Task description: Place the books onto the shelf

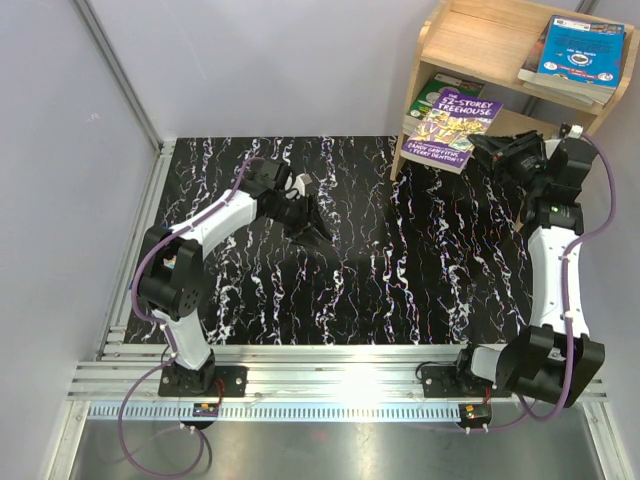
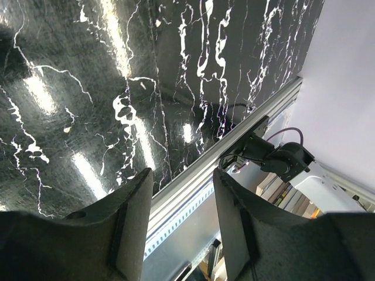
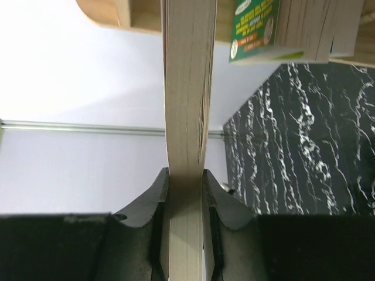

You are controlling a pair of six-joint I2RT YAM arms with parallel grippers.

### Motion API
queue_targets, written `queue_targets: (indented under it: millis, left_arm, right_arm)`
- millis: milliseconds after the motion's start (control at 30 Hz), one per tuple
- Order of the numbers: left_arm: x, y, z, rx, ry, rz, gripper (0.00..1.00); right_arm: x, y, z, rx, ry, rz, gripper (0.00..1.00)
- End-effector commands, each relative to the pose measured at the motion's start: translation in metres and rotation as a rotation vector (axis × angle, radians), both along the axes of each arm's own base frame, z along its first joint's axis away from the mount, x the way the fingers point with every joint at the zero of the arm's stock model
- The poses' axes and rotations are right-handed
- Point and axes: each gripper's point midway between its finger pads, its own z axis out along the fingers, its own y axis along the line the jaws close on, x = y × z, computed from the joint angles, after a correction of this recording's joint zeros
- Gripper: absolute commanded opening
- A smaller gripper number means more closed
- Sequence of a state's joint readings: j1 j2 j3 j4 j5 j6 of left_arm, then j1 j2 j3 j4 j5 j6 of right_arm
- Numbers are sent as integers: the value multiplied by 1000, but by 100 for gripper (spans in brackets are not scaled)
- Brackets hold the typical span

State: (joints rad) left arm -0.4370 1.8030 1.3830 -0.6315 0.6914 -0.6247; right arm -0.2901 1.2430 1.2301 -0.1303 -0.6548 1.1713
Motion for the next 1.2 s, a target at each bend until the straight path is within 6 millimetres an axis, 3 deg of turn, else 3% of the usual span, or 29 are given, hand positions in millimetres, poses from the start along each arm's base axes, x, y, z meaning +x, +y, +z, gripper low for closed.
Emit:
queue_targets:
  millis: [0, 67, 100, 167, 200, 500, 900, 1033, 1100, 1133, 1167]
  left_arm:
    - [4, 0, 16, -37, -75, -10, 47]
    - [3, 0, 16, -38, -74, -13, 47]
    - [3, 0, 16, -38, -78, -15, 47]
    - [3, 0, 14, -40, -79, -19, 46]
    - [1, 1, 12, -38, -72, -18, 46]
    - [-3, 2, 2, -44, -56, -32, 44]
    - [0, 3, -9, -62, -32, -22, 41]
    - [1, 2, -12, -70, -24, -21, 40]
    - [2, 1, -12, -74, -28, -23, 40]
    - [3, 1, -13, -73, -26, -22, 40]
    - [3, 1, -13, -76, -27, -21, 40]
  right_arm:
    - [14, -9, 32, 85, -168, -24, 0]
    - [21, -13, 33, 122, -201, -38, 0]
    - [27, -18, 23, 140, -189, -61, 0]
    - [35, -24, 23, 181, -222, -84, 0]
    - [43, -31, 11, 204, -207, -117, 0]
    - [83, -62, 11, 269, -262, -236, 0]
    - [131, -61, -7, 113, -157, -199, 0]
    - [144, -47, -15, 87, -128, -156, 0]
    - [152, -37, -19, 62, -110, -135, 5]
    - [155, -34, -19, 53, -108, -128, 25]
    - [160, -30, -18, 42, -107, -125, 36]
